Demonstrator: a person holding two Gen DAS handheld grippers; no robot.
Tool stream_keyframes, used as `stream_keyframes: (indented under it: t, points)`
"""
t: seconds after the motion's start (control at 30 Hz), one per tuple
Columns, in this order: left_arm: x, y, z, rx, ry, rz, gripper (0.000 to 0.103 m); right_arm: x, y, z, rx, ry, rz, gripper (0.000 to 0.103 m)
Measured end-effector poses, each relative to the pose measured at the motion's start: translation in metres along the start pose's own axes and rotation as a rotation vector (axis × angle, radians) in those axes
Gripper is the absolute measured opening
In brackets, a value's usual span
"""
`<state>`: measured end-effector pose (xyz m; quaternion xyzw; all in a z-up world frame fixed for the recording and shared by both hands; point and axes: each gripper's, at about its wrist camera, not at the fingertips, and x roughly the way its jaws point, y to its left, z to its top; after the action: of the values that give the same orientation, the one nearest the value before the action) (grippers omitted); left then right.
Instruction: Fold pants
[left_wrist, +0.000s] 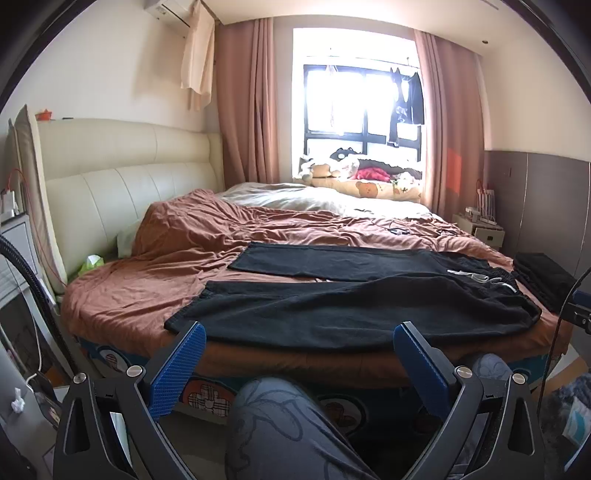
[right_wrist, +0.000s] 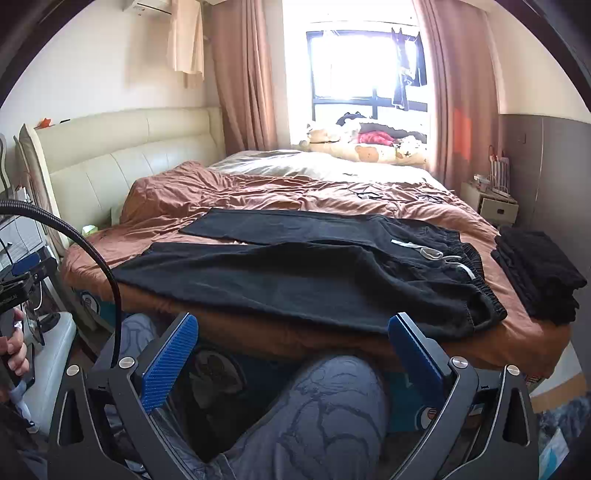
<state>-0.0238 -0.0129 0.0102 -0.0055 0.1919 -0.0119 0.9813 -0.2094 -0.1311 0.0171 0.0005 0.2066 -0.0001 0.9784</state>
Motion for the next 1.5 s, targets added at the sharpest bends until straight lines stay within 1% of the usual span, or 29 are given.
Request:
stream_keyframes:
  t: [0.13,0.3,1.13,1.5]
  points:
    - [-0.003,0.001,-0.002,0.000,-0.008,-0.028,0.103,-0.001,0.000,0.000,0.001,-0.003,-0.005,0.103]
    - [-0.004,0.000,-0.004,0.011,-0.011,-0.027,0.103,-0.001,-0.002,-0.001,0.014,-0.002,-0.001,0.103]
    - [-0.010,0.004,-0.011,0.007,-0.029,-0.020,0.103,-0.005,0.002,-0.003,-0.017,-0.015,-0.004,0.103]
    - [-0.011,0.005,-0.012,-0.007,-0.030,-0.015,0.103,-0.004,0.002,-0.002,-0.014,0.001,0.007,0.103]
